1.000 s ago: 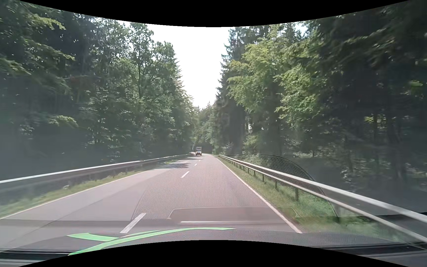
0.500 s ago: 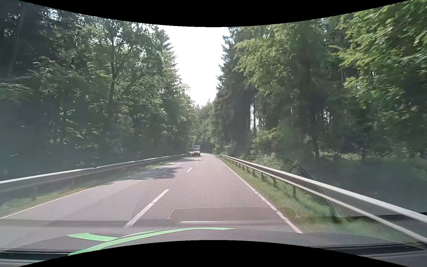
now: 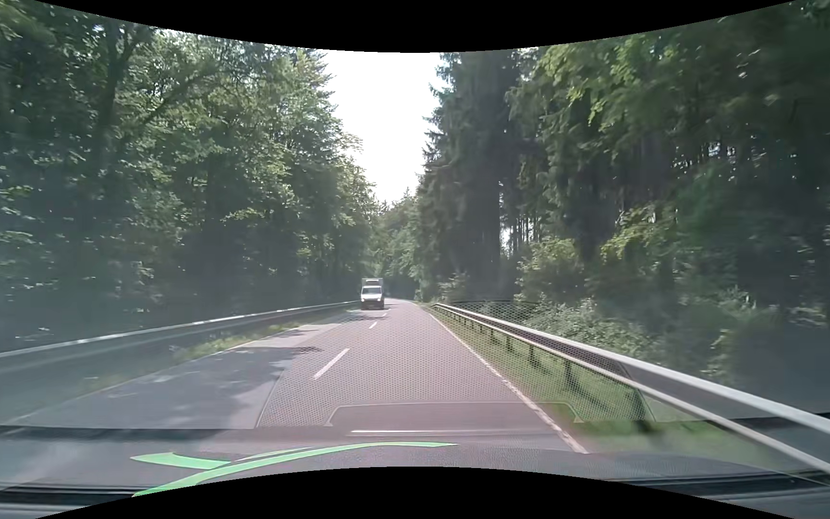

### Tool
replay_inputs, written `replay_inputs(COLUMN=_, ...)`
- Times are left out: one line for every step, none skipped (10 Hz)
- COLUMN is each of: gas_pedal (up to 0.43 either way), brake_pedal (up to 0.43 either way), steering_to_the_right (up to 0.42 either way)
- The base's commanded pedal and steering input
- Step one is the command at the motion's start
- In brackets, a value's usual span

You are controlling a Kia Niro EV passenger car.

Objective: Follow the waypoints while adhering to traffic rules and regulations

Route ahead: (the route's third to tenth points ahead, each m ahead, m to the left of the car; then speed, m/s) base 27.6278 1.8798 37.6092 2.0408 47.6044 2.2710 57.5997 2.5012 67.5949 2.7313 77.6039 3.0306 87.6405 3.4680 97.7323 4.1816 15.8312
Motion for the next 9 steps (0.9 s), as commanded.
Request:
replay_inputs(gas_pedal=0.079, brake_pedal=0.0, steering_to_the_right=-0.001)
replay_inputs(gas_pedal=0.079, brake_pedal=0.0, steering_to_the_right=-0.001)
replay_inputs(gas_pedal=0.079, brake_pedal=0.0, steering_to_the_right=-0.001)
replay_inputs(gas_pedal=0.079, brake_pedal=0.0, steering_to_the_right=-0.001)
replay_inputs(gas_pedal=0.079, brake_pedal=0.0, steering_to_the_right=-0.002)
replay_inputs(gas_pedal=0.079, brake_pedal=0.0, steering_to_the_right=-0.002)
replay_inputs(gas_pedal=0.079, brake_pedal=0.0, steering_to_the_right=-0.002)
replay_inputs(gas_pedal=0.079, brake_pedal=0.0, steering_to_the_right=-0.003)
replay_inputs(gas_pedal=0.079, brake_pedal=0.0, steering_to_the_right=-0.003)
